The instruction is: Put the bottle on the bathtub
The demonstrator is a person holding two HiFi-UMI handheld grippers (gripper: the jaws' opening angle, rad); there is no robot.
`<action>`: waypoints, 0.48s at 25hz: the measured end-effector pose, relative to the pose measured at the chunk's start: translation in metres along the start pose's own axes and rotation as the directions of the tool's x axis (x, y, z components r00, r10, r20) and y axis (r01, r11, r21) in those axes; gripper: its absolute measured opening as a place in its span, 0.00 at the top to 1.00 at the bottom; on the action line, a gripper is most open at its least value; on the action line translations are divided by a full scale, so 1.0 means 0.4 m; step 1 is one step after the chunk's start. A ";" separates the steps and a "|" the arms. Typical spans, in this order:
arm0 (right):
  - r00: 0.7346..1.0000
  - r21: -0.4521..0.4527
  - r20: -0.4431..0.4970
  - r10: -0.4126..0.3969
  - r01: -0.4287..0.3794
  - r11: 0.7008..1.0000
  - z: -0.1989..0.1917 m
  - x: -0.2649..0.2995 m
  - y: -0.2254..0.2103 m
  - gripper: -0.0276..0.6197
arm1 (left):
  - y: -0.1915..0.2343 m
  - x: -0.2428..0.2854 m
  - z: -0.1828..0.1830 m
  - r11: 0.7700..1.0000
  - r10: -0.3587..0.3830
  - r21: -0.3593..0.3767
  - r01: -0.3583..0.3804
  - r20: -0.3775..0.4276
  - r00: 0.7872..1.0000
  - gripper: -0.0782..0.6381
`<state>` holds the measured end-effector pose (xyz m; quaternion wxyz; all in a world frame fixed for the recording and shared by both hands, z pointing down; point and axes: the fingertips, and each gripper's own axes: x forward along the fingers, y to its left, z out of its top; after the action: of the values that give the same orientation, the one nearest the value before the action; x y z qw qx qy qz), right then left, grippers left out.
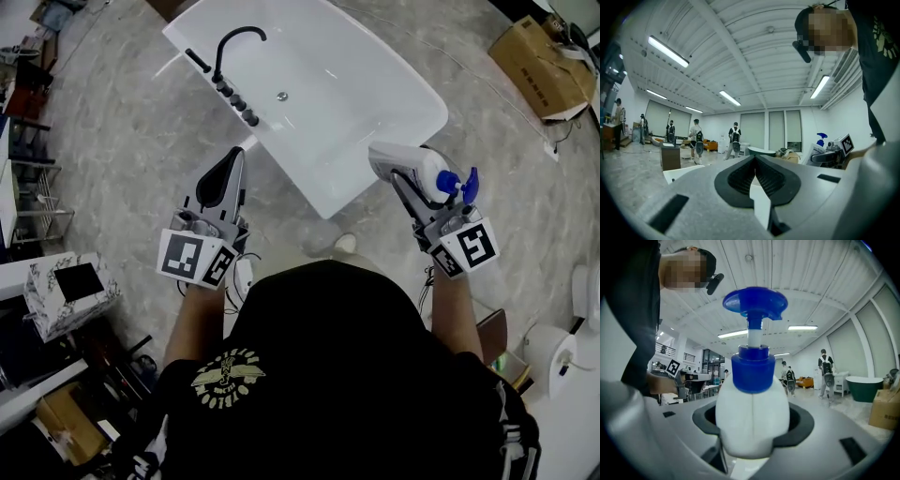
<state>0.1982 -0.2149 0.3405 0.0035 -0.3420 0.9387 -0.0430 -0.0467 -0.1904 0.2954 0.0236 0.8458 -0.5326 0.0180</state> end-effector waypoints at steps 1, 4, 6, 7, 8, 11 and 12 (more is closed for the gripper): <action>1.000 0.003 -0.002 0.016 -0.016 1.000 -0.004 0.020 0.008 0.55 | 0.014 -0.011 -0.004 1.000 0.013 0.002 -0.013 -0.007 1.000 0.88; 0.997 0.011 -0.020 0.069 -0.069 0.998 -0.027 0.094 0.037 0.55 | 0.073 -0.038 -0.022 0.998 0.058 -0.001 -0.058 -0.032 0.998 0.88; 0.994 0.025 -0.047 0.102 -0.101 0.995 -0.056 0.138 0.056 0.55 | 0.110 -0.042 -0.031 0.997 0.080 -0.016 -0.080 -0.036 0.996 0.88; 0.991 0.032 -0.065 0.118 -0.116 0.993 -0.073 0.159 0.068 0.55 | 0.127 -0.041 -0.034 0.996 0.085 -0.024 -0.086 -0.036 0.996 0.88; 0.988 0.037 -0.084 0.132 -0.129 0.991 -0.090 0.179 0.080 0.55 | 0.144 -0.040 -0.038 0.996 0.086 -0.032 -0.087 -0.036 0.996 0.88; 0.982 0.052 -0.119 0.147 -0.142 0.988 -0.140 0.247 0.113 0.55 | 0.196 -0.031 -0.047 0.997 0.067 -0.040 -0.069 -0.040 0.997 0.88; 0.980 0.051 -0.137 0.142 -0.137 0.989 -0.163 0.269 0.121 0.55 | 0.216 -0.029 -0.048 0.998 0.058 -0.037 -0.060 -0.042 0.997 0.88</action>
<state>0.0821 -0.2421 0.4040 -0.0524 -0.2714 0.9572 -0.0860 -0.1297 -0.2163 0.3158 0.0503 0.8286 -0.5570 0.0260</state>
